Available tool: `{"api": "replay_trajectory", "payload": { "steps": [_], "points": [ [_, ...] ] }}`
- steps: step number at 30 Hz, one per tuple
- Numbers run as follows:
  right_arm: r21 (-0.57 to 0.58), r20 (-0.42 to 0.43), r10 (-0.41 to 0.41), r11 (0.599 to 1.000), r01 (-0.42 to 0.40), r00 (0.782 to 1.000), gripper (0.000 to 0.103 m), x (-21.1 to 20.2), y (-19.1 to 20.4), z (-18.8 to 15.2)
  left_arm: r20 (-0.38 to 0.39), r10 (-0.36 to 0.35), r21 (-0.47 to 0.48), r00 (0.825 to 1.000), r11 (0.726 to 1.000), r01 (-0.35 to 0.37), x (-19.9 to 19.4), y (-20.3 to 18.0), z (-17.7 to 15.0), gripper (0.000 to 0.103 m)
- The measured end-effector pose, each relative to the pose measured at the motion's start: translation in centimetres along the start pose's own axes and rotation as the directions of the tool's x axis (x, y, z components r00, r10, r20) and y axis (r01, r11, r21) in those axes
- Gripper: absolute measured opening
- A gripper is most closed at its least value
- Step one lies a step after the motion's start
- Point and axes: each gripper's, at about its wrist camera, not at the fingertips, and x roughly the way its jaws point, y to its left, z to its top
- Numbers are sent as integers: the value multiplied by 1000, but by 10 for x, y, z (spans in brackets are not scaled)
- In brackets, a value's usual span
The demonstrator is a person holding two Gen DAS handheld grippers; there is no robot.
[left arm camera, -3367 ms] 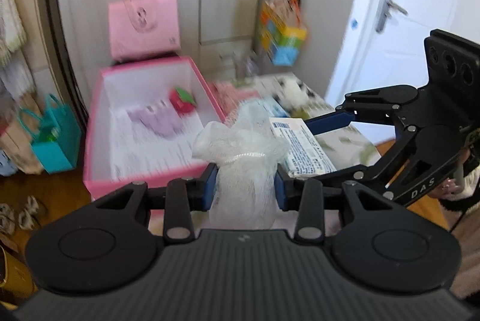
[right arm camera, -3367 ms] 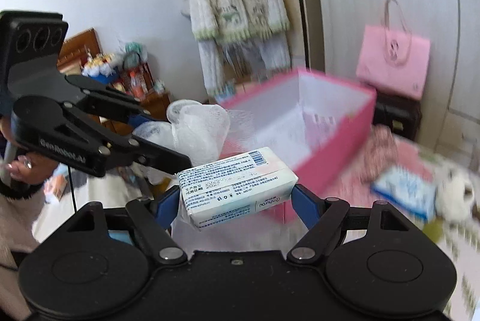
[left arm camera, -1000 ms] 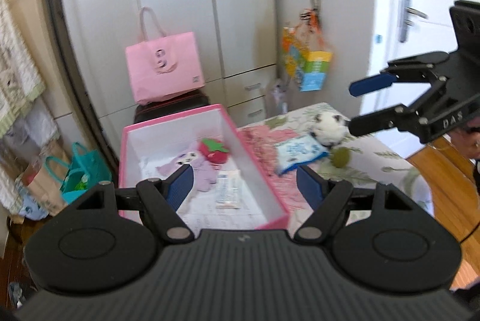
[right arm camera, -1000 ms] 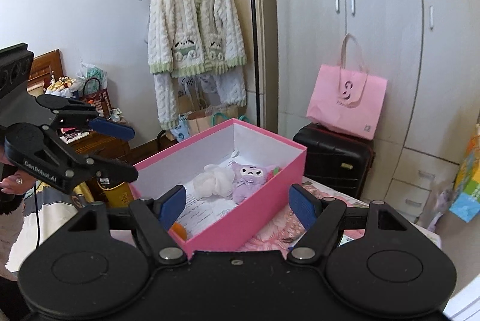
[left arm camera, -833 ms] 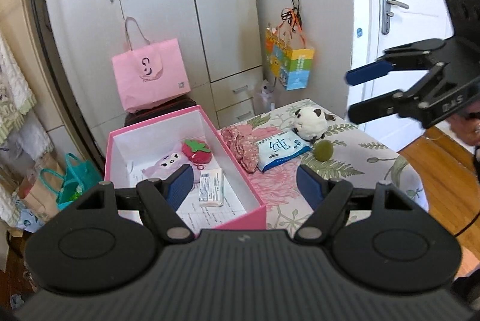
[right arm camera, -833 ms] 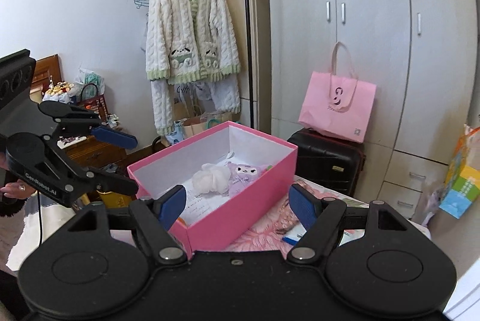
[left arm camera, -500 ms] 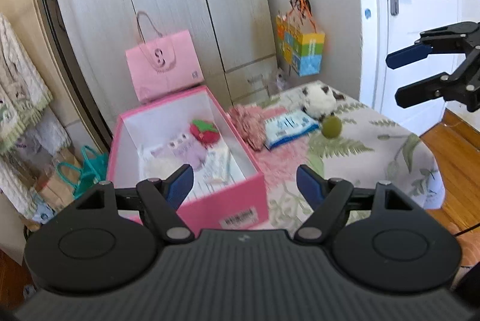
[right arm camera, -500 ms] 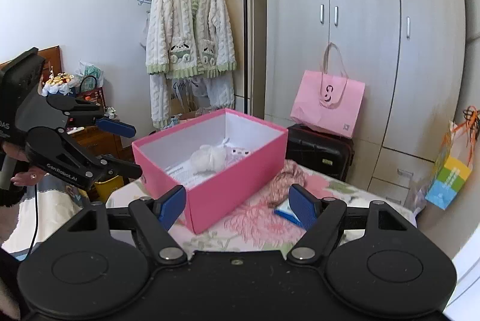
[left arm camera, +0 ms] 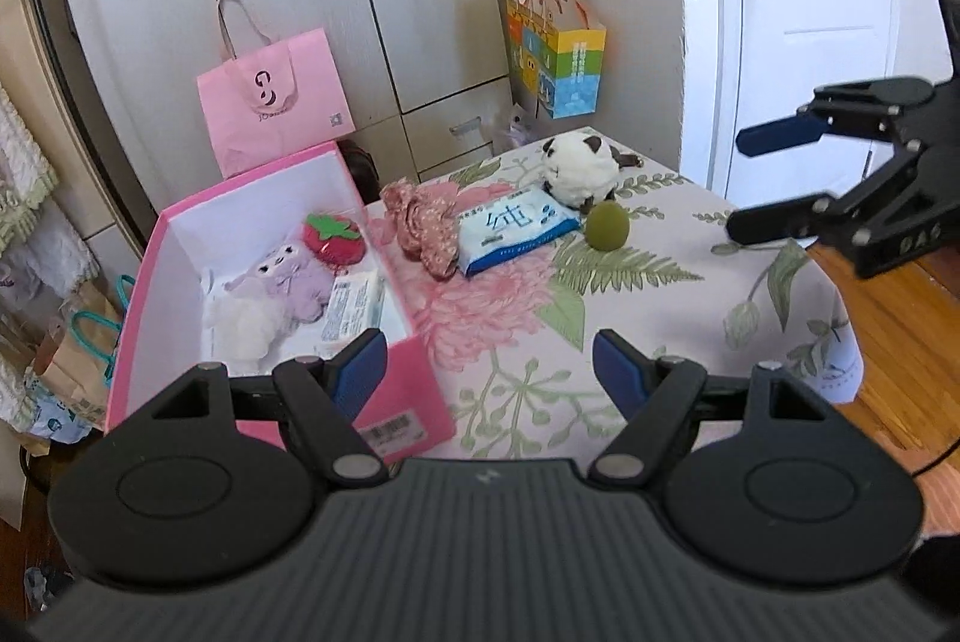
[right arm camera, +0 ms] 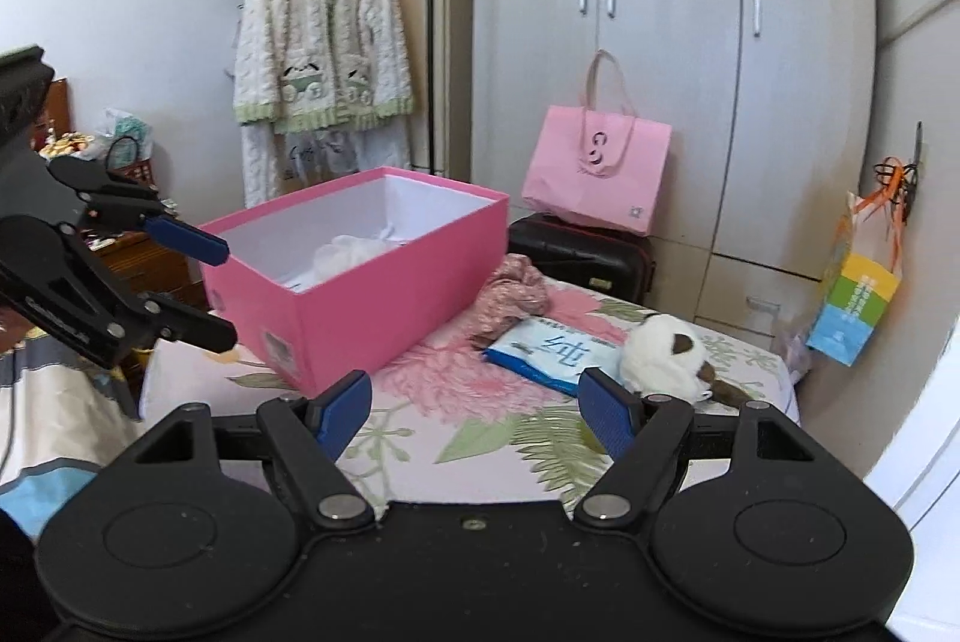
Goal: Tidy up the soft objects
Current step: 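Move both tools back to the table toward the cloth and green sponge, then grasp the pink floral cloth with the left tool while the right tool grasps the green egg sponge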
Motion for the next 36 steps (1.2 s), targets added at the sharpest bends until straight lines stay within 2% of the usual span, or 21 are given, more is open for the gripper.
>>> {"api": "replay_trajectory", "payload": {
  "steps": [12, 14, 17, 24, 28, 30, 32, 36],
  "points": [
    [51, 28, -74, 996, 73, 997, 80, 55, -43, -27, 61, -18, -106, 998, 994, 25, 65, -13, 25, 75],
    [48, 23, -86, 995, 85, 996, 80, 65, -47, -30, 76, 7, -110, 997, 994, 1, 78, -17, 28, 75],
    [71, -4, -126, 990, 126, 992, 80, 77, -46, -36, 109, 88, -123, 990, 990, -75, 97, -24, 27, 75],
    [119, -6, -123, 985, 123, 992, 80, 95, -52, -47, 132, 137, -179, 982, 978, -112, 142, -32, 30, 74],
    [112, -20, -130, 985, 131, 991, 79, 110, -58, -46, 130, 193, -205, 973, 965, -164, 172, -33, 38, 74],
    [102, -33, -161, 981, 163, 986, 79, 118, -60, -46, 135, 219, -225, 966, 957, -185, 186, -30, 40, 75],
    [64, -38, -193, 979, 195, 981, 79, 125, -58, -46, 120, 232, -246, 965, 949, -197, 202, -24, 42, 75],
    [65, -53, -173, 982, 176, 984, 79, 136, -64, -46, 62, 251, -297, 966, 929, -222, 228, -10, 45, 75]
  ]
}}
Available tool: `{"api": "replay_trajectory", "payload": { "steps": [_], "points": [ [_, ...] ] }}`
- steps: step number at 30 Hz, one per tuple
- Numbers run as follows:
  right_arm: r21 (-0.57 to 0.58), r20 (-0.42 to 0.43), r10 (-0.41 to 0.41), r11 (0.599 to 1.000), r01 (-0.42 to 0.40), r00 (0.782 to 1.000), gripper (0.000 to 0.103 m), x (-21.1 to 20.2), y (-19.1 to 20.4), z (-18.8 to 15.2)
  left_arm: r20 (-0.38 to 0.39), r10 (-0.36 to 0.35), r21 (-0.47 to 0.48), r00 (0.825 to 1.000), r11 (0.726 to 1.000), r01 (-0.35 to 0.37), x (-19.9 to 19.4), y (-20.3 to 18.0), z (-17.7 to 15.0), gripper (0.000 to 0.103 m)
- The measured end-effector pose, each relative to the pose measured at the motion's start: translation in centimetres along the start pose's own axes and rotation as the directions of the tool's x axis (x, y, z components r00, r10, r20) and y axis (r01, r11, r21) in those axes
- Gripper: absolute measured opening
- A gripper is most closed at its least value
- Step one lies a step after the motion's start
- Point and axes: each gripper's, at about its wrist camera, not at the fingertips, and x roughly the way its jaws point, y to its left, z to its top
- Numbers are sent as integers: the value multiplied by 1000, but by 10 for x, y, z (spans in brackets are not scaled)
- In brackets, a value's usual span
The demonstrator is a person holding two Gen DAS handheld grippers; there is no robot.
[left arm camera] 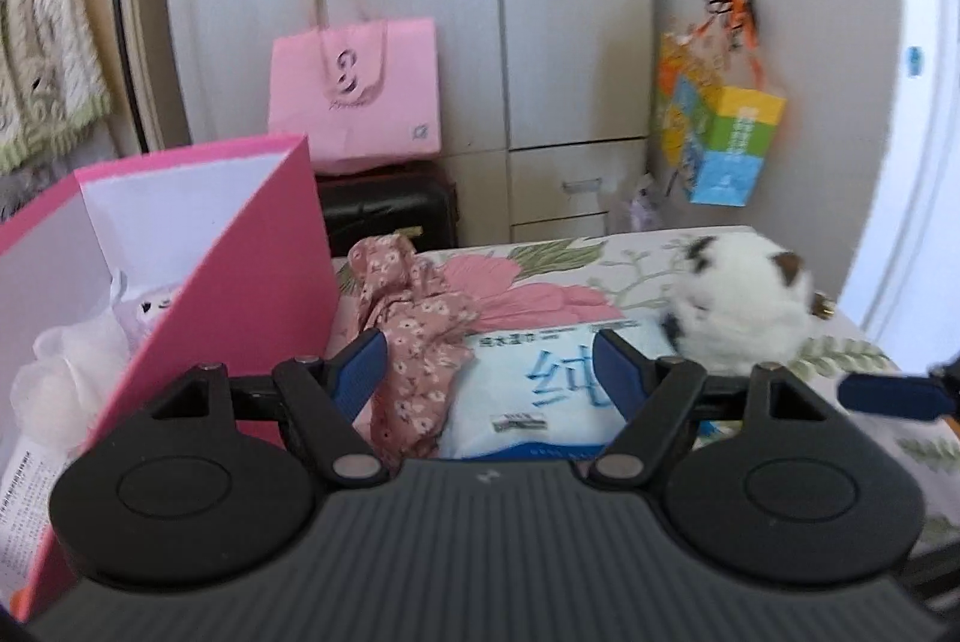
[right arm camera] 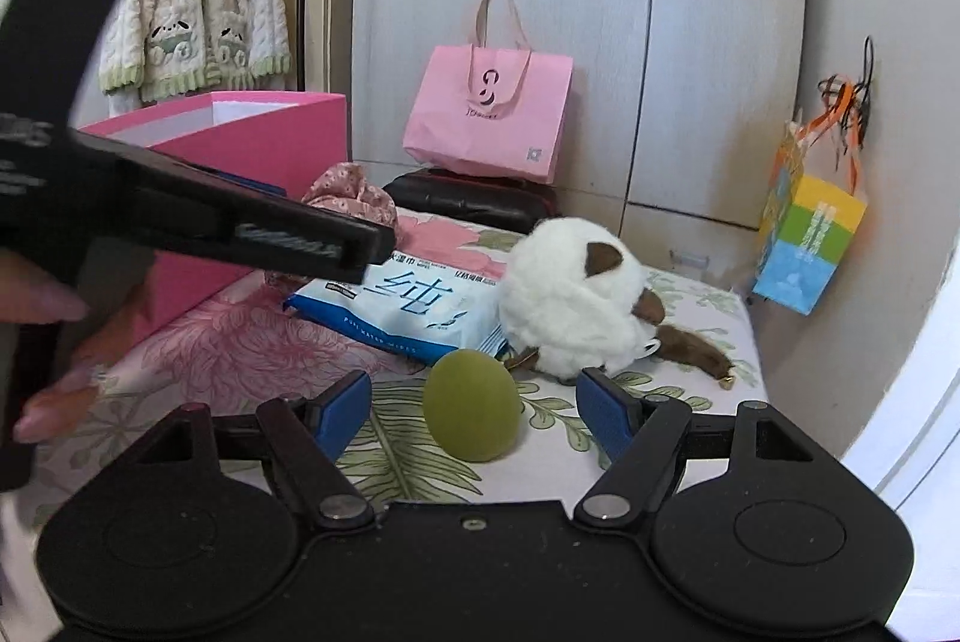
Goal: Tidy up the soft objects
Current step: 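Grasp the pink floral cloth with the left tool while the right tool grasps the green egg sponge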
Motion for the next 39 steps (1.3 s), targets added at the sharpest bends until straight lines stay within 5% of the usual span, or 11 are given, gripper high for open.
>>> {"api": "replay_trajectory", "payload": {
  "steps": [14, 23, 25, 28, 39],
  "points": [
    [92, -64, 49, 995, -44, 997, 73, 29, -15, 5, -89, 143, -28, 986, 989, -146, 42, -5, 10, 70],
    [116, -94, 101, 989, -90, 990, 64, 31, -13, -2, -98, 153, -77, 983, 984, -161, 52, 4, 9, 50],
    [122, -94, 82, 990, -71, 992, 58, 32, -14, -2, -92, 161, -69, 983, 983, -168, 54, 4, 9, 33],
    [122, -90, 66, 991, -55, 994, 45, 31, -13, -2, -88, 154, -90, 984, 983, -162, 54, 5, 9, 24],
    [131, -74, 66, 990, -56, 995, 44, 26, -14, -5, 26, 168, -99, 985, 981, -165, 31, 8, 8, 11]
  ]
}}
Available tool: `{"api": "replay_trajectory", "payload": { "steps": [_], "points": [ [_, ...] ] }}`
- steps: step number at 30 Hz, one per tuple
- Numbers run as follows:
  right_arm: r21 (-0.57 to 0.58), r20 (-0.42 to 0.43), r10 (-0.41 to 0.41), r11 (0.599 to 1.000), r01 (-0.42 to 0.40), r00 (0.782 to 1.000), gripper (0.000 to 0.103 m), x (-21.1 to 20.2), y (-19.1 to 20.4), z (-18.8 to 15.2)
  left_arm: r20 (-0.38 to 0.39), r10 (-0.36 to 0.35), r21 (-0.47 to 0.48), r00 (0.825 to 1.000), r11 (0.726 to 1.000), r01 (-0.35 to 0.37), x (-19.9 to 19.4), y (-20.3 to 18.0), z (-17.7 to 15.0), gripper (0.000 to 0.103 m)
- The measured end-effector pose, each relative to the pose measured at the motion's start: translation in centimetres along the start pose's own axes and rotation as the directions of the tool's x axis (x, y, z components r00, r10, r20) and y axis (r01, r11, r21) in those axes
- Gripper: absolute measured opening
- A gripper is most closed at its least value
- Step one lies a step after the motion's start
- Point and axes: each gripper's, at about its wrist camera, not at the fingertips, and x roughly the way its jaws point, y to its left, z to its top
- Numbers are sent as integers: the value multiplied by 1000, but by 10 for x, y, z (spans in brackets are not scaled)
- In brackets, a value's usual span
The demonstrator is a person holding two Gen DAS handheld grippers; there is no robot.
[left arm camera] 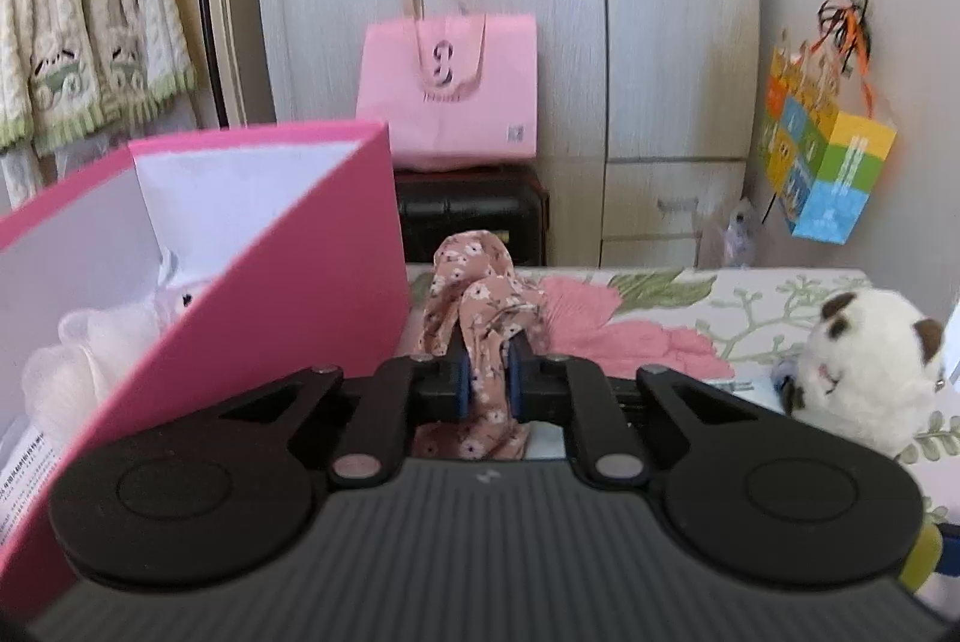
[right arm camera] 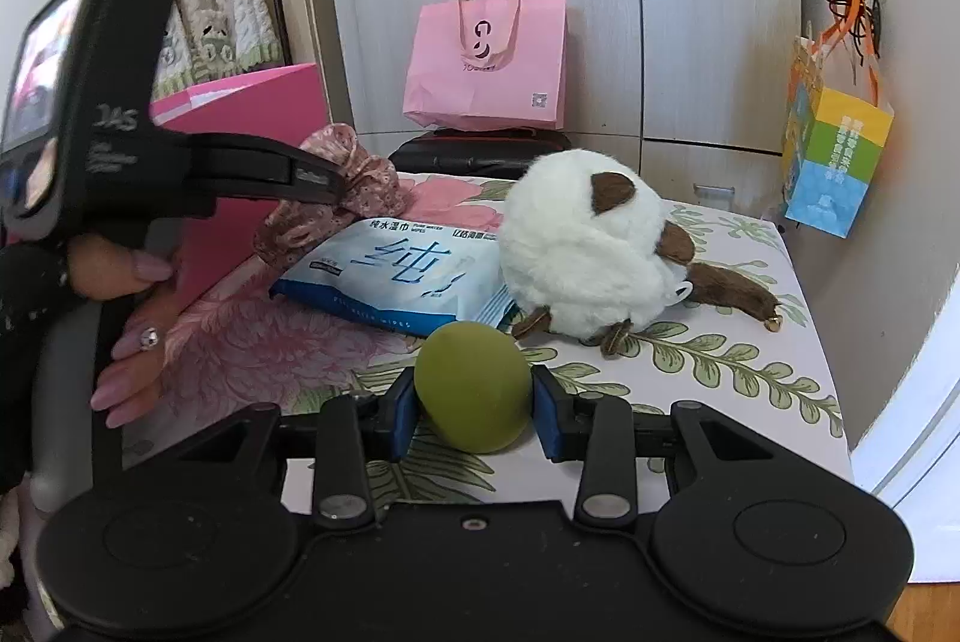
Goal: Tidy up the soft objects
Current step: 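Grasp the pink floral cloth with the left tool while the right tool grasps the green egg sponge, then carry the pink cloth and green sponge with both tools over the pink box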
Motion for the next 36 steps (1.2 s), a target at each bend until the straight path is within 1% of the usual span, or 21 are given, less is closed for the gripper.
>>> {"api": "replay_trajectory", "payload": {
  "steps": [2, 5, 9, 13, 16, 27, 31, 34, 36],
  "points": [
    [7, 4, 2, 1000, -2, 1000, 44, -2, 0, 0, 24, -16, -3, 1000, 1000, 16, -7, 1, -1, 10],
    [17, 6, 2, 1000, -3, 1000, 44, -4, -1, 0, 66, -15, 4, 998, 1000, 15, -21, 2, -3, 10],
    [27, 9, 5, 1000, -5, 1000, 44, -6, -2, 0, 86, -37, -7, 996, 999, 38, -37, 6, -7, 10],
    [41, 10, 4, 999, -4, 1000, 44, -7, -3, 0, 128, -55, -26, 990, 998, 58, -53, 13, -10, 9],
    [50, 12, 3, 999, -4, 1000, 44, -9, -3, 0, 153, -85, -29, 985, 995, 90, -64, 18, -11, 9],
    [76, 16, 8, 997, -9, 1000, 44, -22, 4, -6, 149, -194, -29, 970, 979, 200, -100, 33, -21, 9],
    [73, 8, 14, 997, -15, 1000, 44, -28, 7, -8, 132, -225, -15, 965, 973, 229, -111, 37, -28, 9],
    [66, 5, 24, 998, -24, 1000, 44, -35, 14, -12, 122, -253, -11, 960, 966, 257, -121, 42, -35, 9],
    [66, 4, 35, 997, -35, 999, 44, -39, 19, -15, 126, -269, 9, 955, 963, 270, -129, 44, -40, 9]
  ]
}}
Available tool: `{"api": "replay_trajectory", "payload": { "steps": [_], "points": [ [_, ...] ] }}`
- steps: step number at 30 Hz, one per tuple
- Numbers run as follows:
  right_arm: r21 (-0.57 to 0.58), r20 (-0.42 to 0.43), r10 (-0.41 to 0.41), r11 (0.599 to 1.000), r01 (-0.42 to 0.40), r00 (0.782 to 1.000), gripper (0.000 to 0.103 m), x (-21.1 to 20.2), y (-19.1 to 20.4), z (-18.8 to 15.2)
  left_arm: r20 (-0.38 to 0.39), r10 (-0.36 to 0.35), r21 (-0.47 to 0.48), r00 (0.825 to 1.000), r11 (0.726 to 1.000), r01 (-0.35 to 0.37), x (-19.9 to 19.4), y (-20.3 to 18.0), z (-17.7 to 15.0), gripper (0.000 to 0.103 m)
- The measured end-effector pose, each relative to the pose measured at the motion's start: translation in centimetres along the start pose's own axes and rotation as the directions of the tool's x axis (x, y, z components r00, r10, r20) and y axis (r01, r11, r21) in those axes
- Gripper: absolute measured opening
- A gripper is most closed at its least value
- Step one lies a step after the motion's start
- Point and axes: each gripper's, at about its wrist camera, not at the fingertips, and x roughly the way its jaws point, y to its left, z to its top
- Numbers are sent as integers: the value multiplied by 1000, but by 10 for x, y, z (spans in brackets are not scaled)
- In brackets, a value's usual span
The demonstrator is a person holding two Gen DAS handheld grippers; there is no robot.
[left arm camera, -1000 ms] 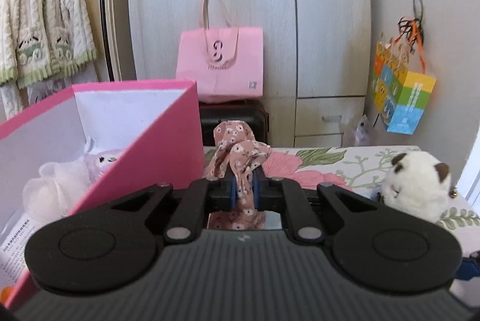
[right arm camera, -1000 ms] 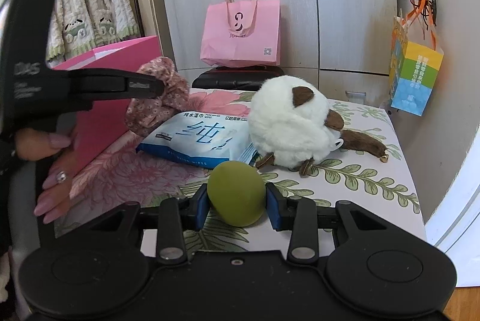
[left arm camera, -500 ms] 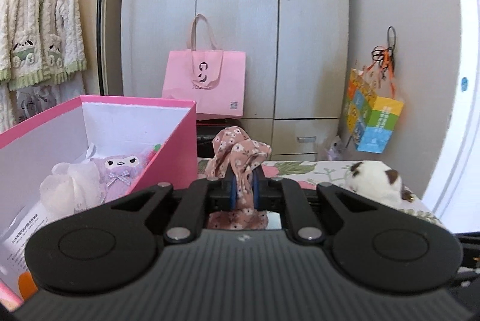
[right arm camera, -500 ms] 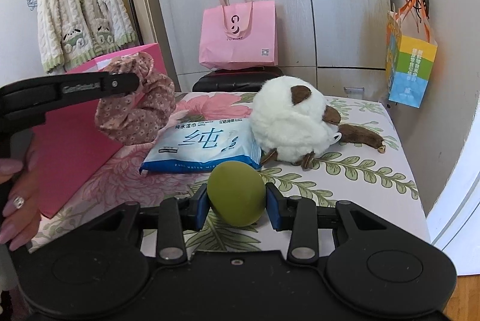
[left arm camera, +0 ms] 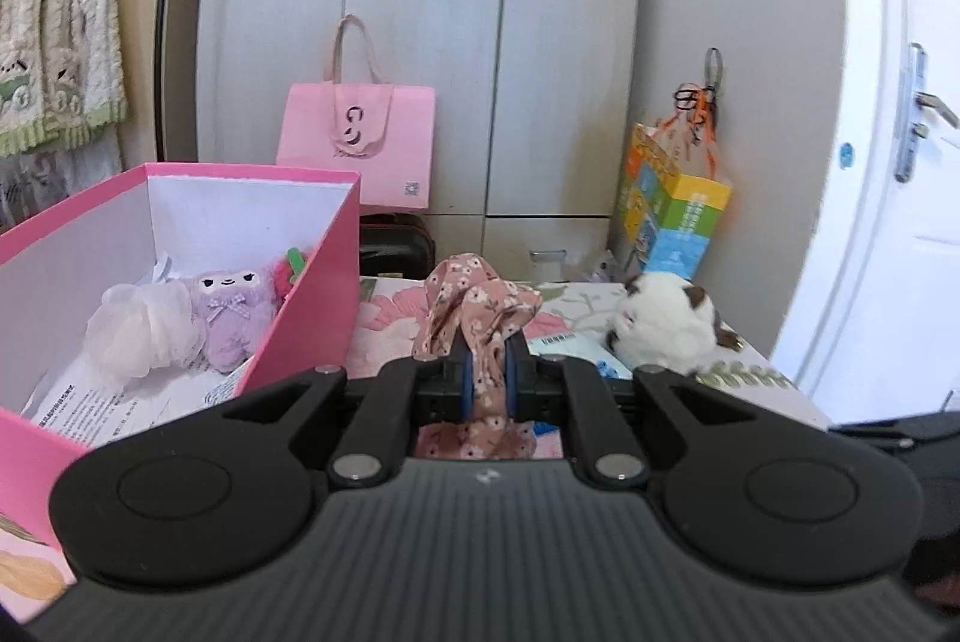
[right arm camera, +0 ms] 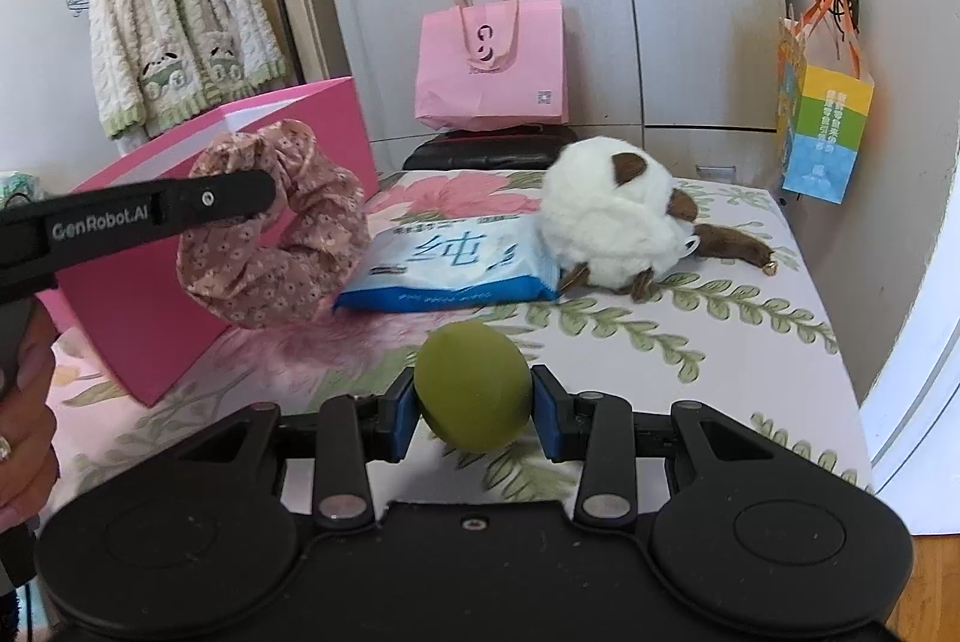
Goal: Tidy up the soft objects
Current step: 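Carry the pink cloth and green sponge with both tools over the pink box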
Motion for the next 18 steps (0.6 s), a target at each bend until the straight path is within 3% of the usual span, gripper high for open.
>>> {"api": "replay_trajectory", "payload": {
  "steps": [9, 18],
  "points": [
    [3, -33, 34, 999, -34, 999, 44, -19, 16, -11, -40, -77, 67, 996, 995, 80, -26, 1, -23, 9],
    [-9, -88, 101, 995, -102, 991, 44, -40, 31, -19, -133, -168, 98, 977, 978, 182, -72, 25, -30, 9]
  ]
}}
